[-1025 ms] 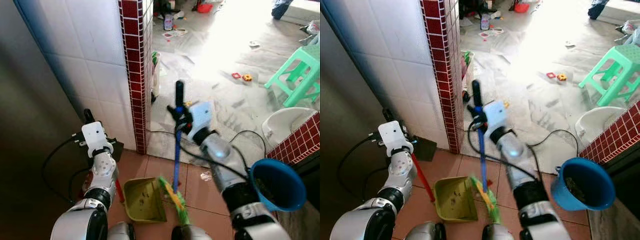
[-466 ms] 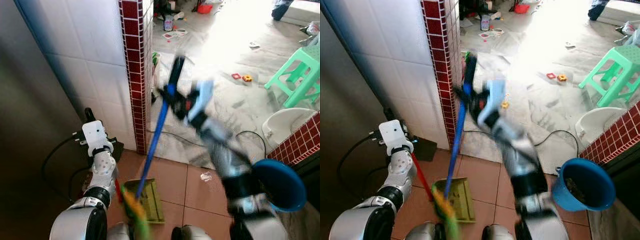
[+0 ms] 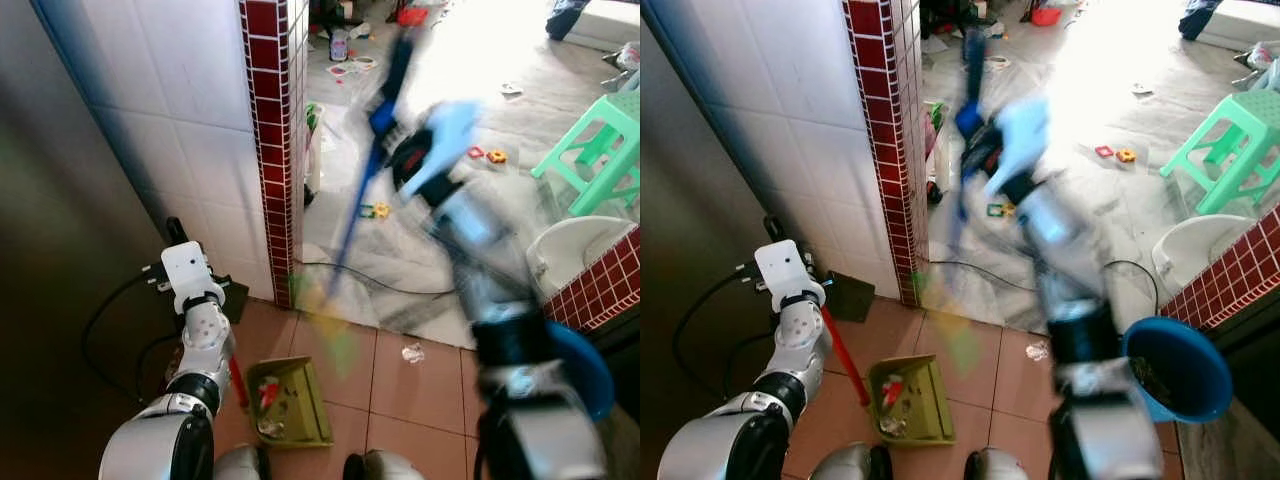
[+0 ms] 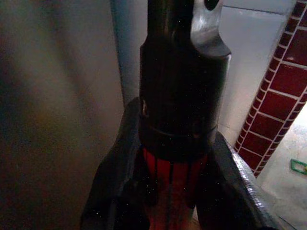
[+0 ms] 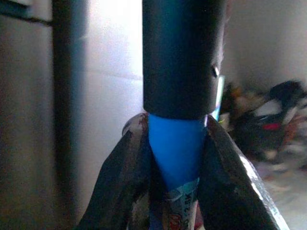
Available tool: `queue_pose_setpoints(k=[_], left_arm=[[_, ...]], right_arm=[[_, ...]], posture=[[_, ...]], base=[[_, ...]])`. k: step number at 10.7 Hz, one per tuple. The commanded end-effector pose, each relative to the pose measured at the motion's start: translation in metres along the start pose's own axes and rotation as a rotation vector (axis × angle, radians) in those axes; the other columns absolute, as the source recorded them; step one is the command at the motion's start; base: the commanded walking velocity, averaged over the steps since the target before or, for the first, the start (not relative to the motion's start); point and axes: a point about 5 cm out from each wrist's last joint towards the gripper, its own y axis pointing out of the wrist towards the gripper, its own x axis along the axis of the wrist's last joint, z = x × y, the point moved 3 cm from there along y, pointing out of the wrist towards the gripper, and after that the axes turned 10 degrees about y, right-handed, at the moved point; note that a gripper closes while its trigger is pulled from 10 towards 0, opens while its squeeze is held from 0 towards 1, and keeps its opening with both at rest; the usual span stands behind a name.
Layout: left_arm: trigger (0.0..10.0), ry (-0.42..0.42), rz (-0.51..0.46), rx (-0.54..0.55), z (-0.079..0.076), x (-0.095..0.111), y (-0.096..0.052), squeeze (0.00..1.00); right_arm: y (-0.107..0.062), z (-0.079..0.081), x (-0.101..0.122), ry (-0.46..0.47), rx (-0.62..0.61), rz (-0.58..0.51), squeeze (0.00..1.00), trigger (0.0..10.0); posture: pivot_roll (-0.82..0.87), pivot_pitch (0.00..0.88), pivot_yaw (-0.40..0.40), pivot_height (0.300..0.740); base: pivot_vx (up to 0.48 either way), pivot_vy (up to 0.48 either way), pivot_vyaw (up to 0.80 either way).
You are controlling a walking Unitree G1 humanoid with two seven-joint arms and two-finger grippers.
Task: Sweep floor
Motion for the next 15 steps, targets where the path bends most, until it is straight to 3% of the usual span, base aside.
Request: queue_pose_setpoints(k=[1,3,5,6,8,10,12,15], left_arm=[[10.0,0.01,0.043,-0.03,-0.004,-0.008,-0.003,0.0],[10.0,-0.04,0.019,-0.151,-0.024,-0.001,-0.006,0.0],[10.0,-0.051,0.043,-0.215,-0.04,-0.002,-0.012,0.0],[10.0,-0.04,-0.048,-0.28,-0.042,0.008,-0.014,0.0],[10.0,-0.081,-0.107,-0.265,-0.035,0.025,-0.012,0.0],[10.0,-0.021,-0.262,-0.285,-0.023,0.049,-0.014,0.0],[10.0,-0.011,-0.23,-0.256,-0.018,0.052,-0.012,0.0],[10.0,-0.014,-0.195,-0.281,-0.014,0.046,-0.021,0.0]], right_arm=[[0.002,-0.004,0.009,-0.014,-0.018,-0.048,0.0,10.0],[-0.013,-0.014,-0.013,-0.099,-0.099,0.025,0.0,10.0],[-0.027,-0.012,-0.031,-0.132,-0.148,0.08,0.0,10.0],[-0.04,-0.011,-0.046,-0.122,-0.205,0.117,0.0,10.0],[-0.062,-0.008,-0.07,-0.122,-0.265,0.189,0.0,10.0],[-0.068,-0.012,-0.083,-0.1,-0.328,0.228,0.0,10.0],[-0.064,-0.013,-0.088,-0.088,-0.355,0.228,0.0,10.0],[-0.063,-0.006,-0.097,0.022,-0.383,0.213,0.0,10.0]], posture=[[-0.19,0.058,0.021,0.74],[-0.19,0.055,0.03,0.74],[-0.19,0.055,0.036,0.74],[-0.18,0.057,0.038,0.74],[-0.14,0.057,0.029,0.74],[-0.11,0.049,0.026,0.74],[-0.09,0.054,0.018,0.74],[-0.08,0.033,0.026,0.74]], base=[[0.0,0.0,0.0],[0.0,0.0,0.0],[0.0,0.0,0.0],[0.0,0.0,0.0],[0.0,0.0,0.0],[0.0,0.0,-0.4],[0.0,0.0,-0.8],[0.0,0.0,-0.52]])
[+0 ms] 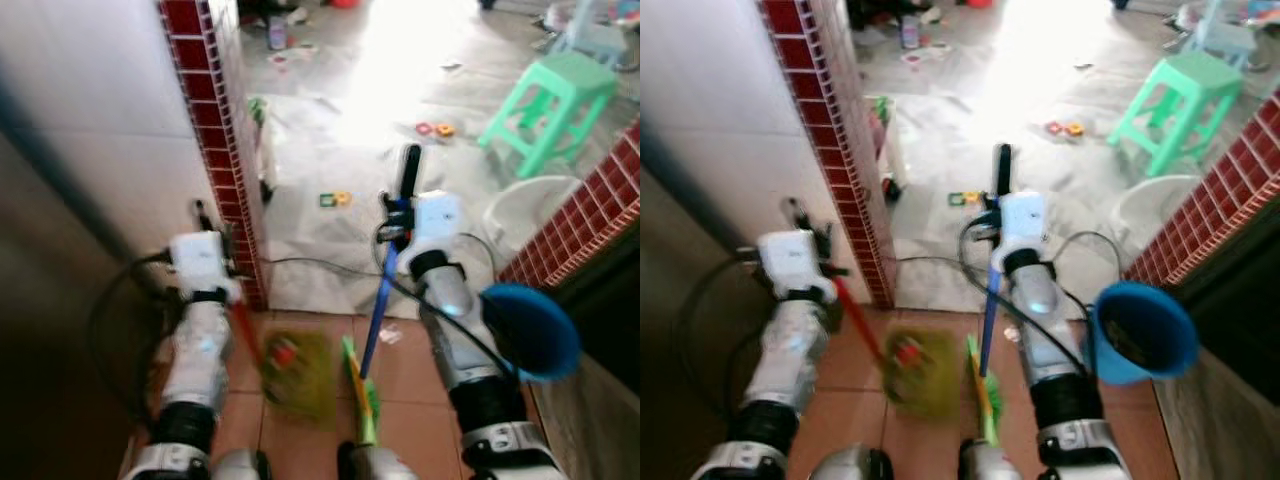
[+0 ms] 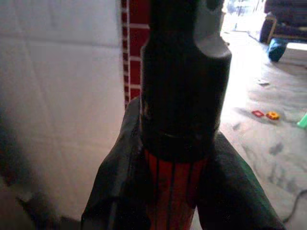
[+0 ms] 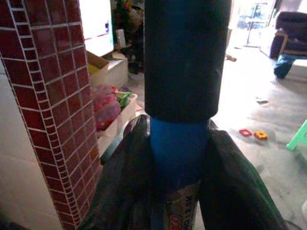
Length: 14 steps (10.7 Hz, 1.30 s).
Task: Sweep floor
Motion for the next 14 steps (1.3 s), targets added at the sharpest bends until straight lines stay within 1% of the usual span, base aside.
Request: queue_pose_setpoints(k=[1,2,3,4,5,7,8,9,12,13,14], left_arm=[[10.0,0.013,-0.017,0.011,0.006,0.007,0.001,0.0],[10.0,0.0,-0.005,-0.002,0.002,0.007,0.002,0.0],[10.0,-0.014,0.01,-0.003,0.001,0.006,0.003,0.0],[10.0,-0.011,0.009,-0.008,0.0,0.007,0.004,0.0],[10.0,-0.013,0.012,-0.008,-0.001,0.008,0.004,0.0],[10.0,-0.01,0.021,0.0,0.003,0.007,0.002,0.0],[10.0,-0.023,0.033,0.009,0.004,0.004,0.002,0.0],[10.0,-0.02,0.031,0.007,0.004,0.005,0.002,0.0],[10.0,-0.028,0.032,0.014,0.005,0.007,0.003,0.0],[10.0,-0.049,0.038,0.026,0.006,0.008,0.004,0.0],[10.0,-0.089,0.048,0.044,0.01,0.008,0.005,0.0]], right_arm=[[0.007,0.009,0.009,0.025,0.023,-0.043,0.0,10.0],[0.011,0.012,0.009,0.093,0.023,-0.041,0.0,10.0],[0.015,0.016,0.012,0.106,0.026,-0.048,0.0,10.0],[0.019,0.021,0.015,0.112,0.04,-0.056,0.0,10.0],[0.019,0.022,0.014,0.115,0.046,-0.056,0.0,10.0],[0.018,0.021,0.012,0.12,0.047,-0.053,0.0,10.0],[0.019,0.021,0.012,0.12,0.052,-0.053,0.0,10.0],[0.018,0.021,0.012,0.117,0.054,-0.056,0.0,10.0],[0.018,0.015,0.013,0.104,0.044,-0.059,0.0,10.0],[0.017,0.011,0.012,0.093,0.038,-0.057,0.0,10.0],[0.018,0.006,0.014,0.078,0.028,-0.06,0.0,10.0]], posture=[[-0.08,0.028,0.033,0.74],[-0.08,0.026,0.031,0.74],[-0.08,0.024,0.031,0.74],[-0.08,0.021,0.029,0.74],[-0.08,0.02,0.029,0.74],[-0.08,0.022,0.028,0.74],[-0.08,0.022,0.028,0.74],[-0.08,0.025,0.03,0.74],[-0.08,0.027,0.032,0.74],[-0.08,0.025,0.034,0.74],[-0.09,0.024,0.033,0.74]], base=[[0.0,0.0,0.0],[-0.341,0.0,0.0],[-0.345,0.0,0.0],[-0.345,0.0,-0.63],[-0.345,0.0,-0.8],[-0.287,0.0,-0.6],[-0.27,0.0,-0.49],[0.0,0.0,-0.42],[0.0,0.0,0.0],[0.0,0.0,0.0],[0.0,0.0,0.0]])
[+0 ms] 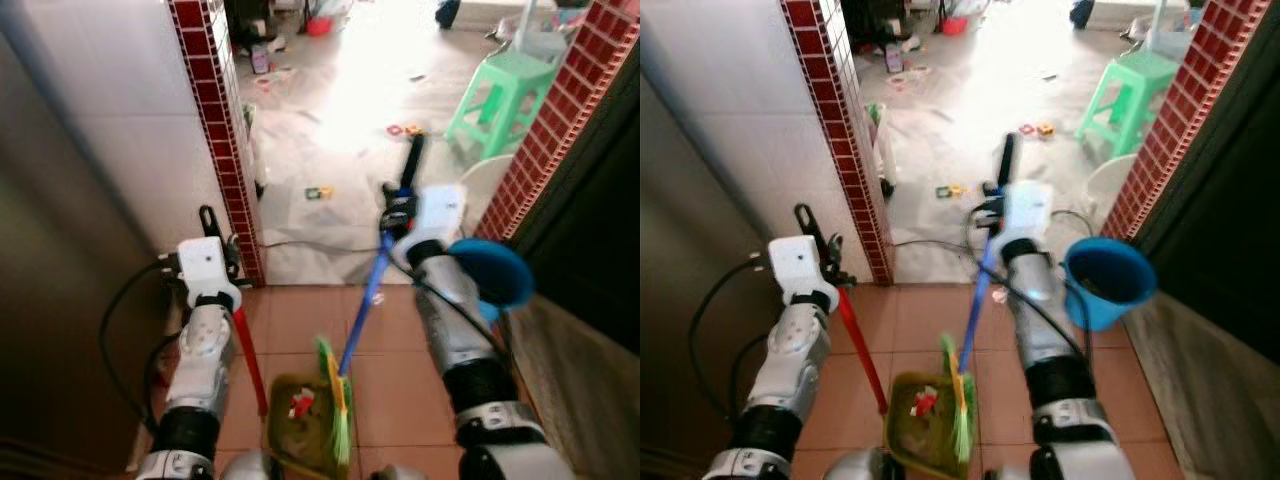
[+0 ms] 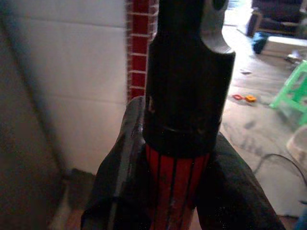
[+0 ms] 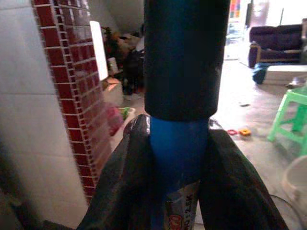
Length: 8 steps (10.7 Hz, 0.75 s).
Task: Sweep floor
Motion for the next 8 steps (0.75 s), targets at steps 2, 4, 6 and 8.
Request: queue_pose_setpoints(k=[2,4,6,8], left_arm=[[10.0,-0.108,-0.074,0.006,0.001,0.027,0.011,0.0],[10.0,-0.142,-0.1,-0.016,0.001,0.034,0.013,0.0],[10.0,-0.143,-0.093,-0.01,0.002,0.033,0.013,0.0],[10.0,-0.149,-0.089,-0.031,0.0,0.033,0.013,0.0]], right_arm=[[0.006,0.004,0.012,-0.004,0.02,-0.044,0.0,10.0],[0.008,0.003,0.014,-0.017,0.02,-0.051,0.0,10.0],[0.008,0.003,0.014,-0.025,0.018,-0.053,0.0,10.0],[0.007,-0.009,0.014,-0.124,-0.034,-0.048,0.0,10.0]], posture=[[-0.09,0.025,0.031,0.74],[-0.09,0.025,0.029,0.74],[-0.09,0.026,0.029,0.74],[-0.09,0.026,0.03,0.74]], base=[[0.0,0.0,-0.8],[0.0,0.0,-0.8],[0.0,0.0,-0.8],[0.0,0.0,-0.8]])
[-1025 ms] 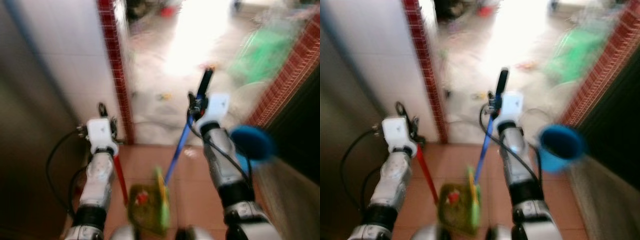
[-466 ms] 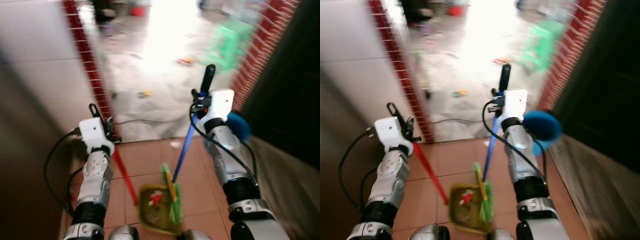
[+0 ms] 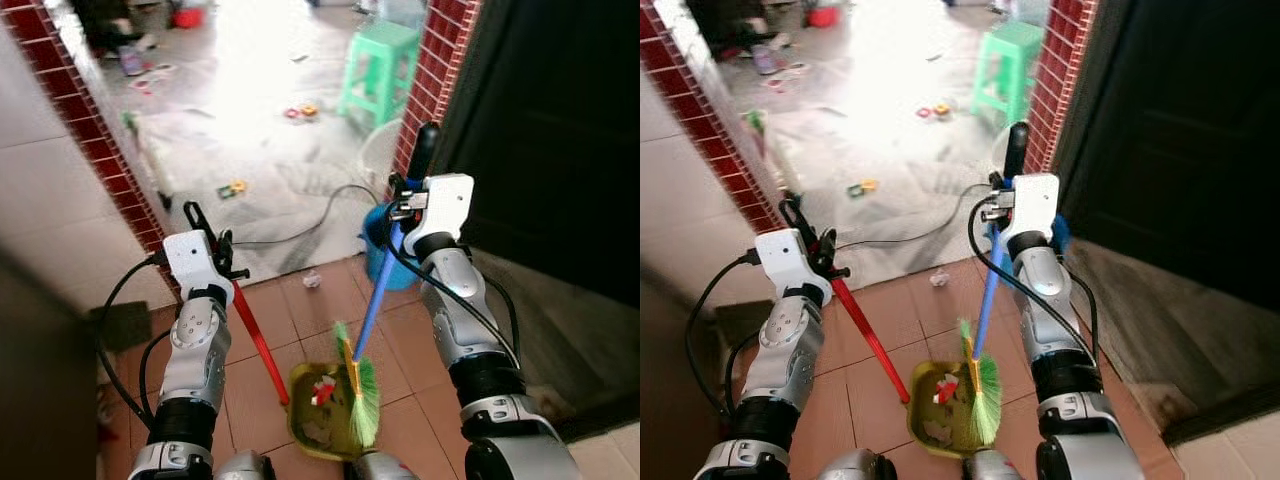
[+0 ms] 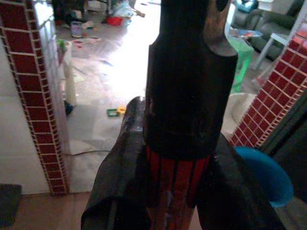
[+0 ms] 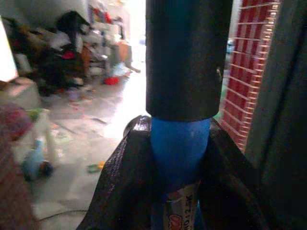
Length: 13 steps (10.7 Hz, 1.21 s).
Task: Sweep floor
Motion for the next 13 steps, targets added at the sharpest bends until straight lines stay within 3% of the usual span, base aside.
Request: queue_pose_setpoints(k=[1,2,5,6,8,10,13], left_arm=[[10.0,-0.019,-0.128,0.026,0.005,0.031,0.004,0.0],[10.0,0.013,-0.122,0.086,0.02,0.028,0.003,0.0],[10.0,0.044,-0.13,0.183,0.041,0.031,0.002,0.0],[10.0,0.047,-0.162,0.217,0.044,0.043,0.004,0.0],[10.0,0.009,-0.228,0.241,0.047,0.068,0.007,0.0],[10.0,-0.07,-0.316,0.269,0.045,0.104,0.01,0.0],[10.0,-0.114,-0.448,0.302,0.046,0.16,0.017,0.0]], right_arm=[[0.001,-0.01,0.002,-0.064,-0.037,-0.003,0.0,10.0],[-0.008,-0.027,-0.003,-0.072,-0.075,0.018,0.0,10.0],[-0.022,-0.04,-0.008,-0.11,-0.111,0.037,0.0,10.0],[-0.028,-0.052,-0.013,-0.154,-0.155,0.075,0.0,10.0],[-0.033,-0.057,-0.016,-0.14,-0.175,0.094,0.0,10.0],[-0.032,-0.049,-0.022,-0.136,-0.163,0.115,0.0,10.0],[-0.032,-0.039,-0.028,-0.114,-0.123,0.148,0.0,10.0]], posture=[[-0.09,0.026,0.033,0.74],[-0.09,0.029,0.035,0.74],[-0.1,0.034,0.041,0.74],[-0.11,0.036,0.043,0.74],[-0.11,0.037,0.046,0.74],[-0.11,0.035,0.049,0.74],[-0.12,0.032,0.052,0.74]], base=[[0.0,0.0,-0.8],[0.0,0.0,-0.8],[0.0,0.0,-0.8],[0.0,0.0,0.0],[0.0,0.0,0.0],[0.0,0.0,-0.8],[0.187,0.0,-0.42]])
